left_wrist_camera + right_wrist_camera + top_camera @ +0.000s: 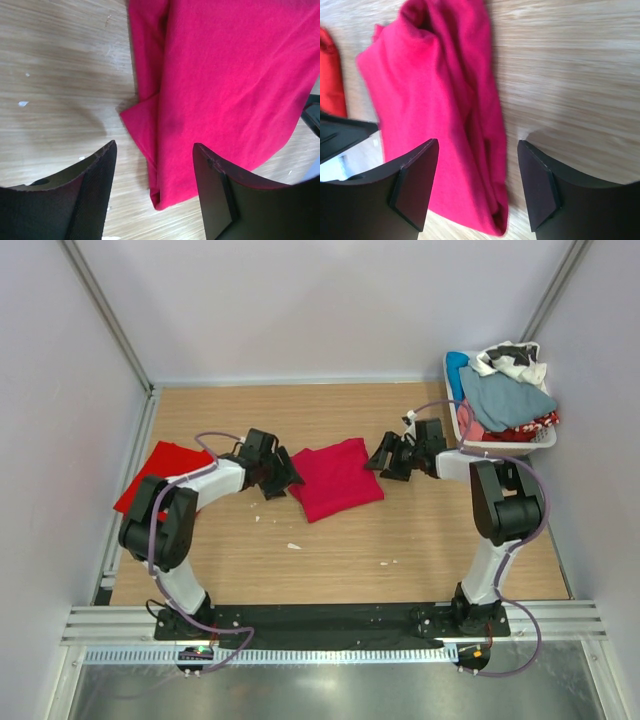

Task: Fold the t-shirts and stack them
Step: Neatly place the folded tshirt to the corner

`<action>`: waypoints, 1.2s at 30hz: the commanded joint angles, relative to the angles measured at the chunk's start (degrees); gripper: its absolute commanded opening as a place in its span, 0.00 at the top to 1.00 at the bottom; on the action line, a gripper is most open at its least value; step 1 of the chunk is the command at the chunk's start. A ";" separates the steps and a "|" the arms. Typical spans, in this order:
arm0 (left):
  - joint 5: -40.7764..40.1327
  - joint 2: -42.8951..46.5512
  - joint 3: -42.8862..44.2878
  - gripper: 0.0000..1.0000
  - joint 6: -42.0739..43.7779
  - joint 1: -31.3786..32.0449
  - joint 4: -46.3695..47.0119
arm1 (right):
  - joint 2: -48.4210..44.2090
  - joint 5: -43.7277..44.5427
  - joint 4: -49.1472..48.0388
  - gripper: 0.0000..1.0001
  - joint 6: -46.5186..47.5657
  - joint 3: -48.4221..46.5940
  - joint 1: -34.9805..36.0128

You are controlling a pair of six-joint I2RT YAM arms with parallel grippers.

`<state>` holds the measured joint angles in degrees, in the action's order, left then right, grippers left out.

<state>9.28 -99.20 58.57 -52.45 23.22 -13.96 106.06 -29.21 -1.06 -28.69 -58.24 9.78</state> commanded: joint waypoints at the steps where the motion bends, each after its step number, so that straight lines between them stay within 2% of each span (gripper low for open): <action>1: 1.97 -1.87 0.23 0.38 -1.52 0.07 4.72 | 2.13 -5.59 -6.06 0.30 -1.90 -0.12 0.24; 7: 1.01 -3.72 -0.56 0.43 -1.87 -0.02 5.25 | 6.08 -6.56 -7.64 0.37 -2.78 -1.09 0.15; 10: 0.13 -2.85 -0.47 0.43 -0.47 -0.63 3.60 | 7.31 -6.65 -7.64 0.47 -3.39 -1.44 0.15; 11: -0.74 -2.06 -0.21 0.43 0.32 -1.16 2.54 | 7.41 -6.65 -8.08 0.56 -3.65 -1.00 0.15; 16: -11.80 5.14 2.51 0.45 6.11 -9.40 -10.53 | 6.36 -6.21 -8.87 0.81 -4.45 0.84 0.06; 18: -15.50 6.11 4.52 0.46 7.70 -10.90 -14.22 | 5.91 -6.21 -8.87 0.86 -4.45 1.02 0.24; 22: -31.81 5.95 11.03 0.48 11.57 -11.71 -22.94 | 5.03 -6.21 -9.31 0.93 -4.97 1.46 0.24; 23: -33.78 5.51 12.26 0.48 12.10 -11.80 -24.26 | 4.95 -6.21 -9.57 0.97 -5.15 1.72 0.15; 26: -37.92 2.09 16.31 0.48 14.73 -11.62 -27.09 | 4.86 -6.64 -9.84 0.99 -5.50 1.72 0.15; 31: -43.54 -3.98 21.23 0.43 18.86 -11.10 -28.49 | 4.86 -7.44 -10.72 0.99 -5.94 1.90 0.24; 33: -47.31 -7.04 23.77 0.45 19.13 -11.09 -30.33 | 4.95 -7.96 -11.07 0.99 -6.38 2.07 0.33; 36: -47.95 -11.43 26.68 0.48 19.92 -11.01 -30.78 | 5.03 -8.49 -11.51 0.99 -6.64 2.08 0.24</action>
<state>-32.56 -107.57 81.84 -34.81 11.94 -41.82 112.62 -36.53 -11.29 -34.74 -56.60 9.74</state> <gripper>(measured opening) 0.527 0.115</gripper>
